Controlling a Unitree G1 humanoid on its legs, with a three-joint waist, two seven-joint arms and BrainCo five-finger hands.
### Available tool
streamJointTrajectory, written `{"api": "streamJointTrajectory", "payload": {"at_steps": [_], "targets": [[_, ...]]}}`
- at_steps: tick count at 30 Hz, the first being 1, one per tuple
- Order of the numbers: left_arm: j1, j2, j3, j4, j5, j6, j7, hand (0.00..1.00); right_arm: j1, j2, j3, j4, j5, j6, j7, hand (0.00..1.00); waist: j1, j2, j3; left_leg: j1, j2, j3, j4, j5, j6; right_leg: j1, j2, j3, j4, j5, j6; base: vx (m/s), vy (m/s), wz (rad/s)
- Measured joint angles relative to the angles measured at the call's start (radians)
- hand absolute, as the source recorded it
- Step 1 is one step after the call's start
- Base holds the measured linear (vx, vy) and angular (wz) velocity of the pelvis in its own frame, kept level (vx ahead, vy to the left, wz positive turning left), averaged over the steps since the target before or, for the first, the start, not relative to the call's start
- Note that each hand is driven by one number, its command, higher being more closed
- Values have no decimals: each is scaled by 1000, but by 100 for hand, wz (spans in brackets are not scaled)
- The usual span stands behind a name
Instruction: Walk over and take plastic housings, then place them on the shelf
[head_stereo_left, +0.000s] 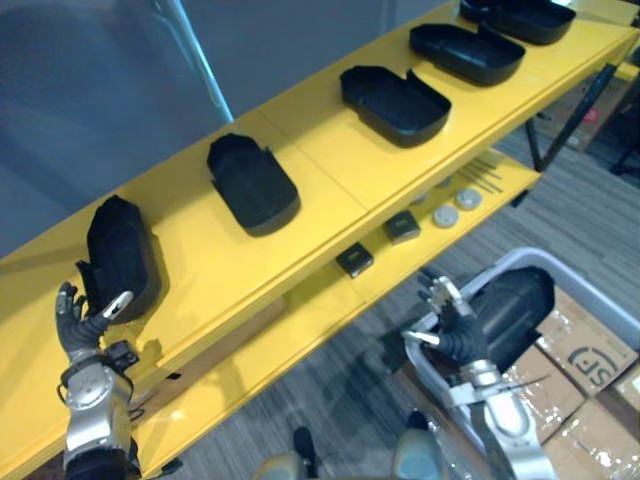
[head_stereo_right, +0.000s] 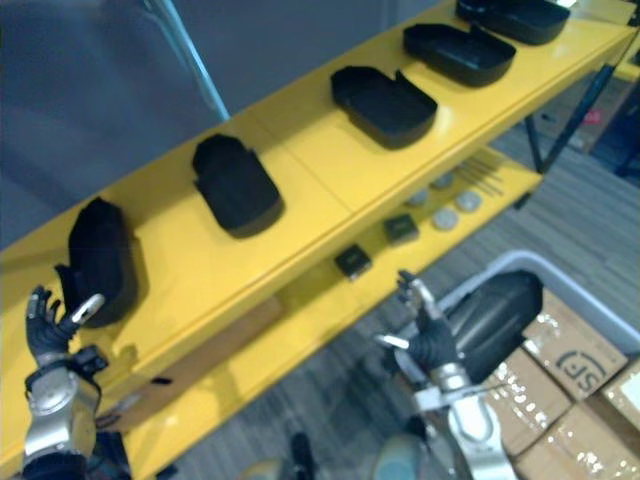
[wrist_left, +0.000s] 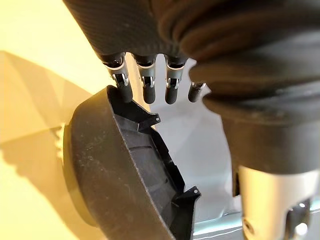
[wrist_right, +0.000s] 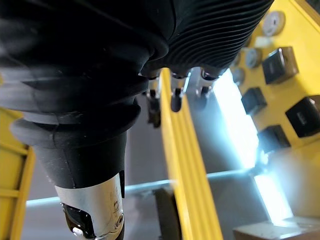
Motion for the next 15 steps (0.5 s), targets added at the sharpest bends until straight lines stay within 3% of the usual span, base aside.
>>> {"api": "streamJointTrajectory", "payload": {"at_steps": [6, 15], "targets": [[0, 0, 0, 1, -7, -17, -7, 0, -5, 0, 0, -12, 0, 0, 0, 0, 0, -5, 6, -1, 0, 0, 0, 1, -1, -10, -1, 1, 24, -5, 1, 0, 0, 0], [-5, -2, -40, -42, -46, -126, -45, 0, -12, 10, -3, -10, 0, 0, 4, 0, -1, -19, 15, 0, 0, -2, 0, 1, -2, -11, -2, 1, 20, -6, 1, 0, 0, 0]]}}
